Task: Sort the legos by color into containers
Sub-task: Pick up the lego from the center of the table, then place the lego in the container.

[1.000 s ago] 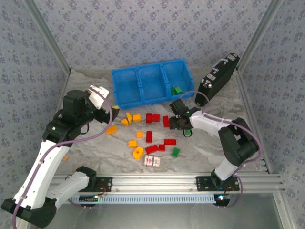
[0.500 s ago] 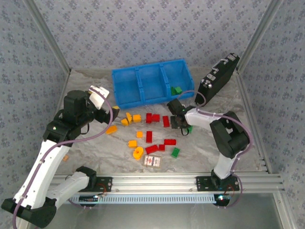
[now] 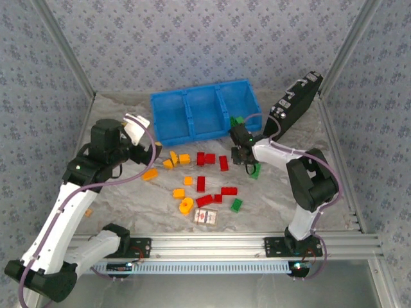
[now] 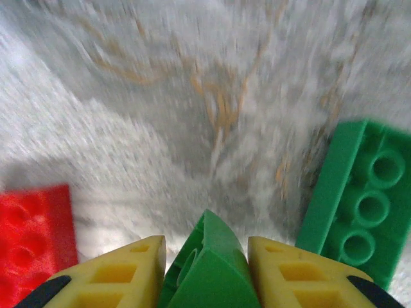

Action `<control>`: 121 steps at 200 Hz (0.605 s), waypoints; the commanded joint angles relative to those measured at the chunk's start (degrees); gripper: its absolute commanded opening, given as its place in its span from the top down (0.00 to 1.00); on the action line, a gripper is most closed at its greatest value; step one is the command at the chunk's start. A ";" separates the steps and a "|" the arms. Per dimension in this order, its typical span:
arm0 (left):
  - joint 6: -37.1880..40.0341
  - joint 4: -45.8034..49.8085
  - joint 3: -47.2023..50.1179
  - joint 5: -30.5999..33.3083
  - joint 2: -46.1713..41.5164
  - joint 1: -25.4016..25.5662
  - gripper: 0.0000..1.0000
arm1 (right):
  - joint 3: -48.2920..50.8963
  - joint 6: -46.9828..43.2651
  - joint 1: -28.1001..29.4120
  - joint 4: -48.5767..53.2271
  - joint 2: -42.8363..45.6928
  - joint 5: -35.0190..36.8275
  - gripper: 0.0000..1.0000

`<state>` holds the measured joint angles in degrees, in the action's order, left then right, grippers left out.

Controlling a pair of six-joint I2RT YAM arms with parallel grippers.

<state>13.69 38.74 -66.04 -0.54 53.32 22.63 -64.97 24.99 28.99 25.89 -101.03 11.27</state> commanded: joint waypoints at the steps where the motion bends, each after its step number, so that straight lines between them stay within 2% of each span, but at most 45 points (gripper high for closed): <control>1: 1.39 -1.60 -2.05 0.72 0.44 0.31 0.00 | -6.89 -3.50 -1.34 2.14 1.11 -0.79 0.77; 48: 2.08 -1.13 -2.61 1.10 2.46 0.31 0.00 | -19.28 -7.19 -6.14 0.19 -4.84 -2.63 0.77; 95: 3.66 -1.03 -2.87 2.47 3.50 0.31 0.00 | -34.79 -8.80 -9.80 0.81 -17.91 -4.81 0.76; 121: 4.74 -1.57 -3.37 2.21 5.02 1.39 0.00 | -41.98 -9.00 -11.62 1.53 -24.45 -6.32 0.72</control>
<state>16.38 38.46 -67.09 1.41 56.95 22.96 -100.95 17.41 18.63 25.34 -120.68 7.22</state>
